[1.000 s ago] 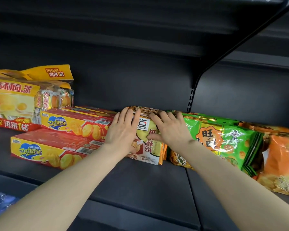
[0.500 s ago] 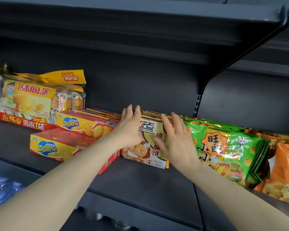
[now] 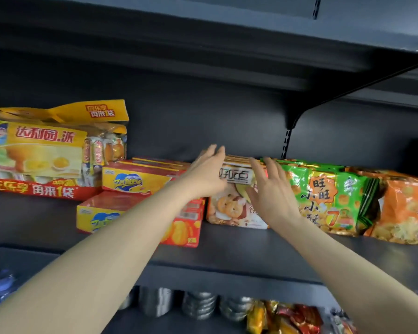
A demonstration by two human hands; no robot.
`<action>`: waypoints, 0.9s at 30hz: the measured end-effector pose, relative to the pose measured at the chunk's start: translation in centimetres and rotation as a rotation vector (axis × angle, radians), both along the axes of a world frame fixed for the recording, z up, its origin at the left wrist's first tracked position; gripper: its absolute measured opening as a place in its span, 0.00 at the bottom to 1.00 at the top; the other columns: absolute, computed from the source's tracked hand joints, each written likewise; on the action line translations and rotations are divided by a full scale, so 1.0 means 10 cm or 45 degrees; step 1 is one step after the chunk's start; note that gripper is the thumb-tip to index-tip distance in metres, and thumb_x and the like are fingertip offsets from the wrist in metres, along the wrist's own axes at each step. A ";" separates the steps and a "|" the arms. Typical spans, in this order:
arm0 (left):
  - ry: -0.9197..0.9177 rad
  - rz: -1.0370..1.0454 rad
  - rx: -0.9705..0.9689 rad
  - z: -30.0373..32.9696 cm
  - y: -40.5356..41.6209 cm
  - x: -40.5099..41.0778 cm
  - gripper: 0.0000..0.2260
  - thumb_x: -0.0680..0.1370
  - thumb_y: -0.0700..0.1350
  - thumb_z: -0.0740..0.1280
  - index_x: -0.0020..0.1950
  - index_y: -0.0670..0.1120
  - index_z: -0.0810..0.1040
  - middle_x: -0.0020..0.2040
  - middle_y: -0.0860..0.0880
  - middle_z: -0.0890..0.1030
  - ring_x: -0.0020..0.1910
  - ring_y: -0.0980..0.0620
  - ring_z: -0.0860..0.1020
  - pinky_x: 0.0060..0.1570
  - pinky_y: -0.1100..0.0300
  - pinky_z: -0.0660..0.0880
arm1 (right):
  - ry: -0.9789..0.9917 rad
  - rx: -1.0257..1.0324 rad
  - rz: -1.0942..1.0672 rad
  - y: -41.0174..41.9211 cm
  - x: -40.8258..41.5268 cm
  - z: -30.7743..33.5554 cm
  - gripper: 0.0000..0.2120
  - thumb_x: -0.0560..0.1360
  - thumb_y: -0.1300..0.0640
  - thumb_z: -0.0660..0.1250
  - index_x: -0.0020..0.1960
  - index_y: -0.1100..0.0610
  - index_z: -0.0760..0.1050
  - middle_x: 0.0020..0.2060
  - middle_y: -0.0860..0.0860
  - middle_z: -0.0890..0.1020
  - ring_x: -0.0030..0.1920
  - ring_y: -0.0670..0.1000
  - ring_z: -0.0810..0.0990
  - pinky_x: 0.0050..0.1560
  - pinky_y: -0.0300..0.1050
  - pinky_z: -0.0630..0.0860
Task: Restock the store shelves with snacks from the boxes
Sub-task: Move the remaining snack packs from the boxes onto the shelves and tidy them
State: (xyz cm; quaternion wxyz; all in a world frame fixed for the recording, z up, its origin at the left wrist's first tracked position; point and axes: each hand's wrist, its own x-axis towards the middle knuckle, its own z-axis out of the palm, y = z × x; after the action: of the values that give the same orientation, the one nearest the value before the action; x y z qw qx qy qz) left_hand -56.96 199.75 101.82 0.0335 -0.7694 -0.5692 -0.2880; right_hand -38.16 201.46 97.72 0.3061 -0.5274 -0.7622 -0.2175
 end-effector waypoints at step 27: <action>0.680 0.148 0.049 -0.76 -0.31 -1.85 0.58 0.66 0.77 0.62 0.79 0.49 0.32 0.79 0.44 0.32 0.77 0.44 0.30 0.77 0.41 0.40 | -0.404 0.089 0.144 -0.16 -1.48 -0.52 0.42 0.73 0.24 0.46 0.74 0.50 0.69 0.72 0.63 0.70 0.72 0.67 0.69 0.66 0.66 0.70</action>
State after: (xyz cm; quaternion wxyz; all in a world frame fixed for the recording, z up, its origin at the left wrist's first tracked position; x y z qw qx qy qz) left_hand -75.42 196.66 94.22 0.2136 -0.7835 -0.5776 -0.0831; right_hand -52.93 199.86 92.51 0.2118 -0.4317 -0.8214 -0.3068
